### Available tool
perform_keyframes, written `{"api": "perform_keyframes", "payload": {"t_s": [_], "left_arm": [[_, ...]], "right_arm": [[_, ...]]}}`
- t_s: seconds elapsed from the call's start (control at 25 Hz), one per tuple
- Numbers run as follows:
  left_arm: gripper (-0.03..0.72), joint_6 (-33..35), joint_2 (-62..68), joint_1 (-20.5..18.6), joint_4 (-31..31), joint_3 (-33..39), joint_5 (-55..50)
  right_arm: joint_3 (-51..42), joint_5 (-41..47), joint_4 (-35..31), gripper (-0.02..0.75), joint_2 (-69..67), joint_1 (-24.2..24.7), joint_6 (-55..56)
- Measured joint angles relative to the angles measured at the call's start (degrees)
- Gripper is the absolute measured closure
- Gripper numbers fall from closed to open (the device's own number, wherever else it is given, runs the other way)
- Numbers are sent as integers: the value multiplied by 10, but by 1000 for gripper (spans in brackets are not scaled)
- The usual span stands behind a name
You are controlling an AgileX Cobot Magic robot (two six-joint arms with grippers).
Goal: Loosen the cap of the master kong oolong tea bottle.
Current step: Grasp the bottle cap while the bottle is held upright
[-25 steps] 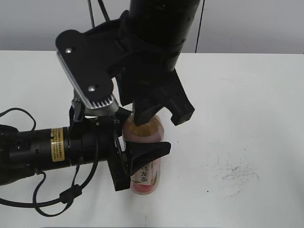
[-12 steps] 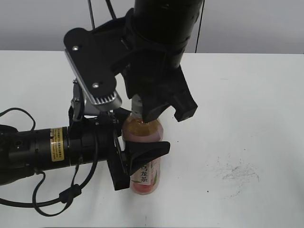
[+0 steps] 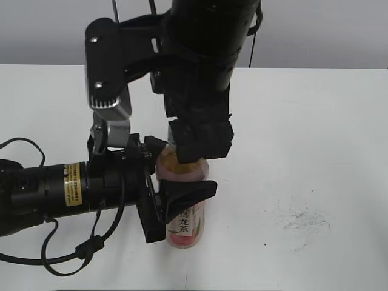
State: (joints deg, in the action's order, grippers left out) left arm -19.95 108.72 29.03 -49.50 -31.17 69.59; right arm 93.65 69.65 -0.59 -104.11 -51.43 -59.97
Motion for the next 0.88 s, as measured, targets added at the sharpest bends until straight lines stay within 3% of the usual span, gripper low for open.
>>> {"api": "perform_keyframes", "payload": {"t_s": [0.88], "left_arm": [[244,0,0,0,0,0,0]], "right_arm": [[0,0,-30,188,0,2,277]]}}
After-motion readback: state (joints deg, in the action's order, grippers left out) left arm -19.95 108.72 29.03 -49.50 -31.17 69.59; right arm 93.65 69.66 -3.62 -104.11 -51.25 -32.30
